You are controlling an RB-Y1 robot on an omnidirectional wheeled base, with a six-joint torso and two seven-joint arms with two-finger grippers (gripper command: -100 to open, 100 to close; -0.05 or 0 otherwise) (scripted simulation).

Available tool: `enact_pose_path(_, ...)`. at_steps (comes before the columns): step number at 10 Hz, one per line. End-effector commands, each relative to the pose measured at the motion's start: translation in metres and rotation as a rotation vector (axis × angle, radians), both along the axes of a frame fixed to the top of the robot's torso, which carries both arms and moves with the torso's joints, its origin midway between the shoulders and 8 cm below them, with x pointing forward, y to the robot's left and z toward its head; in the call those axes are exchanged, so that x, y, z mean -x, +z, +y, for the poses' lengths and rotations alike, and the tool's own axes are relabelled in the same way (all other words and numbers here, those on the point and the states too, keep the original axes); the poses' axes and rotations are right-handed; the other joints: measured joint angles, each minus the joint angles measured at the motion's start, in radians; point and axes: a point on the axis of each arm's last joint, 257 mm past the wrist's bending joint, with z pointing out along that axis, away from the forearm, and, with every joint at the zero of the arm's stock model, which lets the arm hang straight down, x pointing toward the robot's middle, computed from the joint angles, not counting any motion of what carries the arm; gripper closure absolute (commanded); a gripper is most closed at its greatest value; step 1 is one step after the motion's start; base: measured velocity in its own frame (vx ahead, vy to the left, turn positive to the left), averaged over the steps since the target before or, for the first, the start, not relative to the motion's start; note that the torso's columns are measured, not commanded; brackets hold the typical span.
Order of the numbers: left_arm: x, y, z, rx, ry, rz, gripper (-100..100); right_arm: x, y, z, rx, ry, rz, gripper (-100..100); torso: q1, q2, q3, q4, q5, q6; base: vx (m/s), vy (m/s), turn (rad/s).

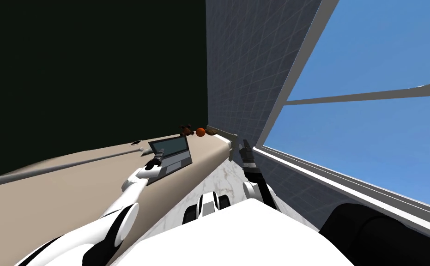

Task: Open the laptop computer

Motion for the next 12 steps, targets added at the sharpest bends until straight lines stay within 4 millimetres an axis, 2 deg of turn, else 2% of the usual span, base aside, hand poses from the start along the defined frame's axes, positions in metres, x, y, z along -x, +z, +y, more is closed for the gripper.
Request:
enact_pose_path(1,0.033,-0.024,0.025,0.046,0.076,0.039,-100,0.000,0.000,0.000,0.000,0.000,0.000,0,0.001,0.001,0.001,0.000,0.001,-0.001,-0.016,0.064,-0.404)
enact_pose_path(2,0.038,-0.022,0.027,0.064,0.083,0.020,-100,0.000,0.000,0.000,0.000,0.000,0.000,0,-0.002,-0.001,-0.001,-0.001,0.001,0.001,-0.015,0.015,-0.257)
enact_pose_path(3,0.049,-0.031,0.033,0.060,0.091,0.033,-100,0.000,0.000,0.000,0.000,0.000,0.000,0,-0.005,-0.004,-0.002,-0.002,0.000,0.000,-0.003,-0.010,-0.029)
enact_pose_path(4,0.069,-0.053,0.041,0.058,0.106,0.072,-100,0.000,0.000,0.000,0.000,0.000,0.000,0,-0.005,-0.003,-0.002,-0.001,-0.001,-0.002,0.008,-0.015,0.034)
enact_pose_path(5,0.087,-0.059,0.053,0.100,0.164,0.074,-100,0.000,0.000,0.000,0.000,0.000,0.000,0,-0.003,-0.002,-0.001,-0.002,0.000,-0.003,-0.010,0.067,-0.366)
enact_pose_path(6,0.098,-0.061,0.068,0.095,0.199,0.082,-100,0.000,0.000,0.000,0.000,0.000,0.000,0,0.004,-0.004,-0.002,-0.004,0.006,0.004,-0.038,0.098,-0.437)
enact_pose_path(8,0.117,-0.060,0.078,0.108,0.231,0.074,-100,0.000,0.000,0.000,0.000,0.000,0.000,0,0.003,-0.010,-0.005,-0.006,0.008,0.007,-0.023,0.041,-0.279)
enact_pose_path(10,0.139,-0.076,0.086,0.106,0.248,0.102,-100,0.000,0.000,0.000,0.000,0.000,0.000,0,-0.001,-0.011,-0.006,-0.008,0.007,0.000,0.021,-0.006,-0.009)
enact_pose_path(11,0.157,-0.092,0.092,0.102,0.262,0.133,-100,0.000,0.000,0.000,0.000,0.000,0.000,0,0.002,-0.007,-0.004,-0.010,0.009,-0.003,0.031,-0.005,-0.003)
enact_pose_path(12,0.157,-0.092,0.092,0.102,0.262,0.133,-100,0.000,0.000,0.000,0.000,0.000,0.000,0,0.005,-0.004,-0.003,-0.011,0.012,-0.005,0.013,-0.013,-0.007)
